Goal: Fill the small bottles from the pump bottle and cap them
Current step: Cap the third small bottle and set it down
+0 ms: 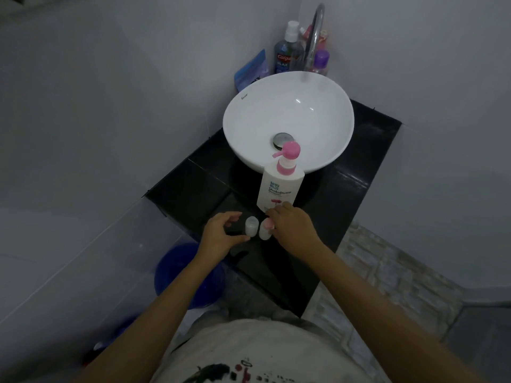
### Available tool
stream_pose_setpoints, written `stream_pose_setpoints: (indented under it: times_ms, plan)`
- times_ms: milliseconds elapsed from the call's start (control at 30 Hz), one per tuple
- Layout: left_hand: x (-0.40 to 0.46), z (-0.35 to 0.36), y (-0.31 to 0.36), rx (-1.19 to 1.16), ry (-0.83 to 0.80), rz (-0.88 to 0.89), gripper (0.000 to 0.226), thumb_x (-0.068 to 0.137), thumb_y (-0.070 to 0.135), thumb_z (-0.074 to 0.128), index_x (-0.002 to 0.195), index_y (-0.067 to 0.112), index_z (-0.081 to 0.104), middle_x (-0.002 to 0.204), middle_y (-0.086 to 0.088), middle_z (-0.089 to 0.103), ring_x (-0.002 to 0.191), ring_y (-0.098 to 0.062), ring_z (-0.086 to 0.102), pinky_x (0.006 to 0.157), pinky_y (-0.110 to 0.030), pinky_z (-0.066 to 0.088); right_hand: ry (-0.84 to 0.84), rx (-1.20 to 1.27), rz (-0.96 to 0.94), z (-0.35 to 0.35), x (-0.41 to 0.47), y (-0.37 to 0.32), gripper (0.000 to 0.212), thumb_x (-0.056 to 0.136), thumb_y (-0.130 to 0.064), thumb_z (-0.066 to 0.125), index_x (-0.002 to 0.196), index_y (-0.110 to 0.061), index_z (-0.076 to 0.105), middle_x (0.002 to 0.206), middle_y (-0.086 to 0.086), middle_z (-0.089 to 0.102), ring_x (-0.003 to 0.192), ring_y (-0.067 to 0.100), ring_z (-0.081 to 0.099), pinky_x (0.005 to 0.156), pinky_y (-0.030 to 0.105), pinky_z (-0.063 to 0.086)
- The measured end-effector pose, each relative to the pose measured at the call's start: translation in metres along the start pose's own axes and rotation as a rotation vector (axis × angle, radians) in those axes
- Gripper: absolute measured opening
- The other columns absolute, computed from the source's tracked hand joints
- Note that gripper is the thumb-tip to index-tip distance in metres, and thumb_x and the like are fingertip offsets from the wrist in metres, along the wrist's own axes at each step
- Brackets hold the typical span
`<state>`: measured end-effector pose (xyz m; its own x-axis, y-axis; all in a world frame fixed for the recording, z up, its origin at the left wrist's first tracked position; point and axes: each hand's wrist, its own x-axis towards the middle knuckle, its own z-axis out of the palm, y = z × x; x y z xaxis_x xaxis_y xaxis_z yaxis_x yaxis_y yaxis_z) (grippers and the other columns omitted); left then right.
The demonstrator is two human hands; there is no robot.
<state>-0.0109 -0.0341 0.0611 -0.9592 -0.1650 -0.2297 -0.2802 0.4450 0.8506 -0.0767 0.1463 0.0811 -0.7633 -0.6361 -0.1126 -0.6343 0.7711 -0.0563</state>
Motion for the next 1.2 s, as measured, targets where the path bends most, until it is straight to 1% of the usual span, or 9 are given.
stream_pose_setpoints:
  times_ms: [100,233,467,633,767,867,967,1033,1200]
  plan:
    - [0.013,0.009,0.0,0.052,-0.048,-0.021,0.069,0.066,0.012,0.084,0.128,0.013,0.055,0.122,-0.006,0.056,0.113,-0.017,0.053,0.095,-0.026,0.042,0.092,0.143,0.091,-0.009,-0.009,0.006,0.054,0.082,-0.03,0.066,0.131,-0.015,0.047,0.122,0.008,0.058,0.111,0.025,0.051,0.089,0.034,0.04]
    - [0.024,0.019,-0.003,0.092,-0.059,-0.013,0.048,0.07,0.012,0.081,0.114,0.013,0.064,0.117,-0.004,0.06,0.11,-0.018,0.056,0.095,-0.029,0.044,0.255,0.315,0.334,-0.014,-0.038,0.031,0.045,0.081,-0.031,0.068,0.122,-0.014,0.057,0.111,0.006,0.063,0.103,0.024,0.056,0.086,0.034,0.042]
    - [0.019,0.013,-0.007,0.003,-0.028,-0.025,0.036,0.076,0.012,0.076,0.109,0.018,0.063,0.11,0.004,0.062,0.106,-0.01,0.056,0.09,-0.022,0.042,-0.16,0.192,0.594,0.023,-0.067,0.05,0.048,0.086,-0.043,0.059,0.122,-0.011,0.05,0.12,0.011,0.056,0.108,0.026,0.056,0.081,0.035,0.048]
    - [-0.001,-0.01,0.006,-0.093,0.086,0.009,0.045,0.08,0.008,0.072,0.123,0.011,0.057,0.117,0.001,0.058,0.108,-0.013,0.055,0.089,-0.023,0.043,-0.278,0.214,0.606,0.042,-0.061,0.051,0.035,0.091,-0.029,0.054,0.12,-0.009,0.049,0.12,0.014,0.055,0.105,0.03,0.057,0.082,0.037,0.048]
    - [-0.018,-0.023,0.031,-0.221,0.073,0.095,0.042,0.08,0.006,0.071,0.116,0.022,0.057,0.111,0.006,0.062,0.1,-0.006,0.06,0.082,-0.014,0.048,-0.241,0.371,0.695,0.038,-0.057,0.049,0.023,0.094,-0.018,0.048,0.111,-0.004,0.054,0.114,0.017,0.056,0.096,0.029,0.058,0.075,0.035,0.047]
    - [-0.027,-0.027,0.051,-0.308,0.059,0.148,0.039,0.078,0.004,0.072,0.111,0.021,0.059,0.107,0.005,0.065,0.095,-0.006,0.063,0.082,-0.018,0.053,0.017,0.727,0.792,0.008,-0.06,0.043,0.018,0.091,-0.019,0.057,0.105,-0.008,0.058,0.1,0.012,0.062,0.079,0.019,0.058,0.064,0.026,0.045]
    - [-0.034,-0.028,0.068,-0.329,-0.024,0.197,0.038,0.079,0.01,0.071,0.108,0.031,0.06,0.107,0.011,0.065,0.096,0.001,0.063,0.078,-0.012,0.051,0.294,1.189,0.67,-0.047,-0.066,0.03,0.014,0.081,-0.02,0.07,0.093,-0.018,0.065,0.084,0.002,0.07,0.066,0.01,0.065,0.053,0.014,0.047]
    - [-0.037,-0.027,0.076,-0.343,-0.094,0.214,0.035,0.078,0.024,0.07,0.11,0.034,0.06,0.112,0.011,0.064,0.101,0.001,0.061,0.08,-0.012,0.05,0.345,1.373,0.464,-0.082,-0.07,0.02,0.017,0.077,-0.019,0.072,0.093,-0.018,0.069,0.081,-0.001,0.074,0.062,0.006,0.066,0.051,0.01,0.047]
    - [-0.038,-0.023,0.087,-0.329,-0.215,0.251,0.046,0.078,0.032,0.064,0.122,0.021,0.062,0.111,0.0,0.062,0.104,-0.01,0.06,0.088,-0.022,0.051,0.293,1.362,0.273,-0.112,-0.069,0.009,0.025,0.08,-0.003,0.068,0.105,-0.008,0.067,0.094,0.005,0.073,0.079,0.014,0.069,0.071,0.021,0.055]
